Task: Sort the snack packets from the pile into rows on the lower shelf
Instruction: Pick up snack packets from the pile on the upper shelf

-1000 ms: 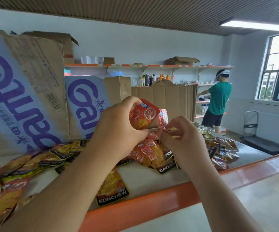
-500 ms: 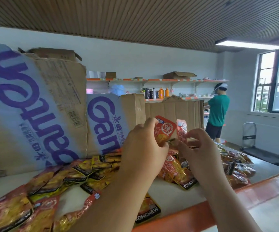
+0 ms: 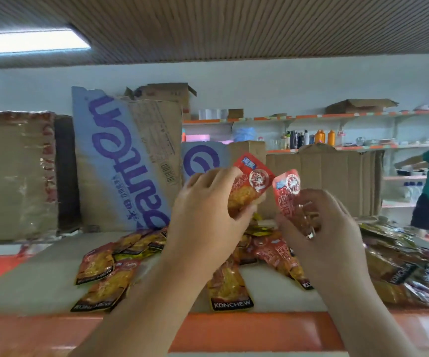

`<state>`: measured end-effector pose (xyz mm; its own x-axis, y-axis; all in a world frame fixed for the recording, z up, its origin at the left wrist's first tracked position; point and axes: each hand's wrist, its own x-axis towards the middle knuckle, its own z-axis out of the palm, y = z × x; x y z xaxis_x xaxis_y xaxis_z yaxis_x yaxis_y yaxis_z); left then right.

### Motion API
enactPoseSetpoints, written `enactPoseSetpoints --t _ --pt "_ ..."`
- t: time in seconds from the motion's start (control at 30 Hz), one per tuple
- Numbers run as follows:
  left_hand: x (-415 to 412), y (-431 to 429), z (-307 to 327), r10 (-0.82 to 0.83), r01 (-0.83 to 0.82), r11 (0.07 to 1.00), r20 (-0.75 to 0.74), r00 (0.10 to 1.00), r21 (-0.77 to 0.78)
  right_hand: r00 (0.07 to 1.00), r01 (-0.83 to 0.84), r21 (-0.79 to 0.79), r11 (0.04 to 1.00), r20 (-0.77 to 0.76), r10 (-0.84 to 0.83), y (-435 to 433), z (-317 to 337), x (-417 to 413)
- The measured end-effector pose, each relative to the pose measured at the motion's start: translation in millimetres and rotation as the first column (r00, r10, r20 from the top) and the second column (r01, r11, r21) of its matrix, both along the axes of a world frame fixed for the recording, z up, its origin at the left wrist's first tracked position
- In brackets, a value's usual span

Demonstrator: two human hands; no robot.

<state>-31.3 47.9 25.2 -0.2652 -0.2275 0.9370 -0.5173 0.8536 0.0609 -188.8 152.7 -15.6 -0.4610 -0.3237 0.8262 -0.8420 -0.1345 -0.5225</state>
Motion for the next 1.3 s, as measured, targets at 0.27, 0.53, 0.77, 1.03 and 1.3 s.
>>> enactPoseSetpoints --t 0.27,0.53,0.77,1.03,1.3 --pt "132 16 -2 0.14 -0.125 0.987 -0.15 0.979 0.102 0.936 -0.332 -0.046 0.942 -0.139 0.323 -30 30 86" --pt "305 24 -15 0.423 -0.401 0.906 -0.226 0.877 0.137 0.782 -0.6 0.011 0.8 -0.206 0.589 -91 36 241" --pt "473 18 -43 0.58 -0.531 0.811 -0.227 0.782 0.245 0.613 -0.767 0.076 0.637 -0.206 0.763 -148 16 413" --pt "629 -7 -72 0.627 -0.523 0.758 -0.216 0.748 0.388 0.525 -0.832 0.146 0.535 -0.105 0.845 -196 -19 571" --pt "710 -53 -104 0.597 -0.483 0.732 -0.112 0.794 0.481 0.57 -0.81 0.206 0.549 0.051 0.82 -251 -51 656"
